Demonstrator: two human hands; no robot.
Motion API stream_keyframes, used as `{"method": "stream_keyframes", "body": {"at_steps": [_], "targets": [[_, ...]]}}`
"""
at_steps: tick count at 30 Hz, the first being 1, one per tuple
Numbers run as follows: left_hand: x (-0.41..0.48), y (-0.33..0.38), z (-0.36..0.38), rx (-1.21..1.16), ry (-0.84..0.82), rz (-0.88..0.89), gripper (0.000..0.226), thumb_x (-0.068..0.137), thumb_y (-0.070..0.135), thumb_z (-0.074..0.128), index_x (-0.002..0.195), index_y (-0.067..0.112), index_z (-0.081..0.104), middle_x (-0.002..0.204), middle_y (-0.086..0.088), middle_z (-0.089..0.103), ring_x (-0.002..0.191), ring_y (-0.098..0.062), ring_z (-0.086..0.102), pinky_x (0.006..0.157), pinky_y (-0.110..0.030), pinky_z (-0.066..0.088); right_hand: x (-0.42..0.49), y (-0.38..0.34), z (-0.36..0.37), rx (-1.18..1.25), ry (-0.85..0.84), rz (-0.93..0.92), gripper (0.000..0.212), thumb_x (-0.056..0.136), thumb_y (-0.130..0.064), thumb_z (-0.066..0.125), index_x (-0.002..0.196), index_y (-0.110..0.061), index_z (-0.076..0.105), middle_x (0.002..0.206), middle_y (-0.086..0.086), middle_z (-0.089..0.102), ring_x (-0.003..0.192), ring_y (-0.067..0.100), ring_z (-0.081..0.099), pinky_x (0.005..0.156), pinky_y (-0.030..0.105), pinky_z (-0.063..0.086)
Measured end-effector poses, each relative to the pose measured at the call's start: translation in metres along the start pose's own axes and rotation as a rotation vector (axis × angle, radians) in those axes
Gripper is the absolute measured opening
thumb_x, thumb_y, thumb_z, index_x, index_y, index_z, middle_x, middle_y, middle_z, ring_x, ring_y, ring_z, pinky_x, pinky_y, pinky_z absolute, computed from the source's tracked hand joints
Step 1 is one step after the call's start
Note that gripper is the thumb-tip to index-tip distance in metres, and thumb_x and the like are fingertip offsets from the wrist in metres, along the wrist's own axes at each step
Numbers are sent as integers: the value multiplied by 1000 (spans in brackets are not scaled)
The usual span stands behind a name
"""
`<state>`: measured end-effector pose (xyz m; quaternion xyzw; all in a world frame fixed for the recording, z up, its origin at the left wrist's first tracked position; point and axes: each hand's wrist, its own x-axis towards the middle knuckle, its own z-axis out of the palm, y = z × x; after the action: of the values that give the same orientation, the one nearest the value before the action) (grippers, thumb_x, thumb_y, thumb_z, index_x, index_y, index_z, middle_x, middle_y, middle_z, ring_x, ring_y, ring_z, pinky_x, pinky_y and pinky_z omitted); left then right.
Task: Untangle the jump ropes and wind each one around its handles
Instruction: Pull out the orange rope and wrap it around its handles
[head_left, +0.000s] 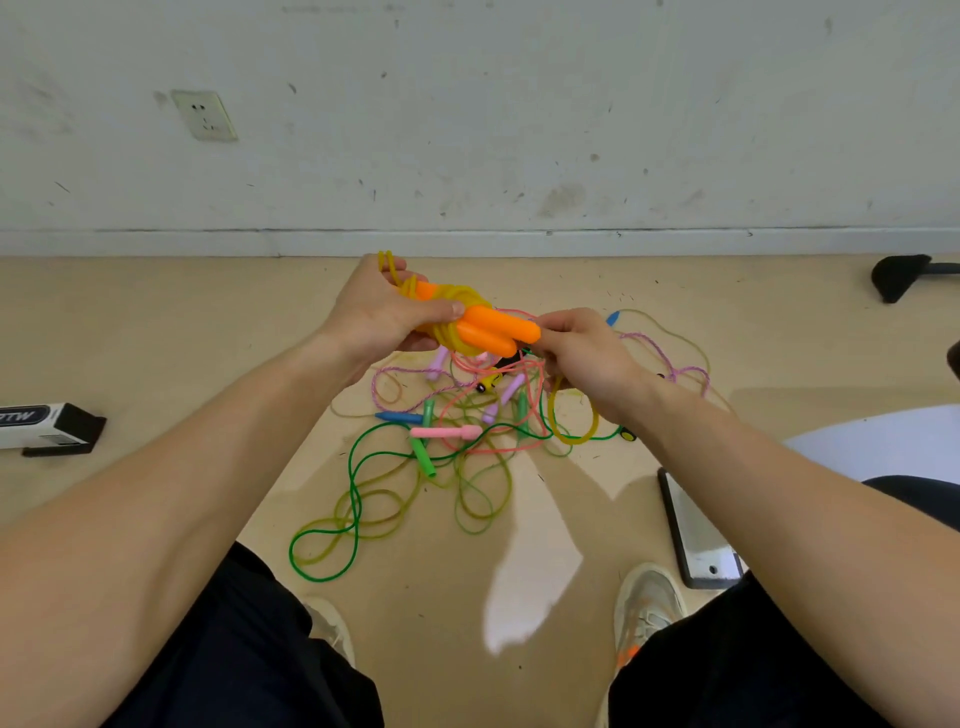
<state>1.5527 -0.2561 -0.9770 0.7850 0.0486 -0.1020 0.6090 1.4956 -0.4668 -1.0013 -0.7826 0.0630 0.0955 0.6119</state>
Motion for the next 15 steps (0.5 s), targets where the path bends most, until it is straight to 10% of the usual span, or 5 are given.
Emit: {"method": "stream_keyframes", "body": {"at_steps": [15], "targets": [[-5, -20, 23, 186, 329, 184, 95, 46, 54, 86, 121, 16, 43, 106, 13, 50, 94, -23, 66, 73, -48, 60, -12, -7, 39, 285, 278, 207, 20, 95, -8, 55, 77, -3, 61, 72, 16, 52, 60, 27, 53, 55, 31, 52]]}}
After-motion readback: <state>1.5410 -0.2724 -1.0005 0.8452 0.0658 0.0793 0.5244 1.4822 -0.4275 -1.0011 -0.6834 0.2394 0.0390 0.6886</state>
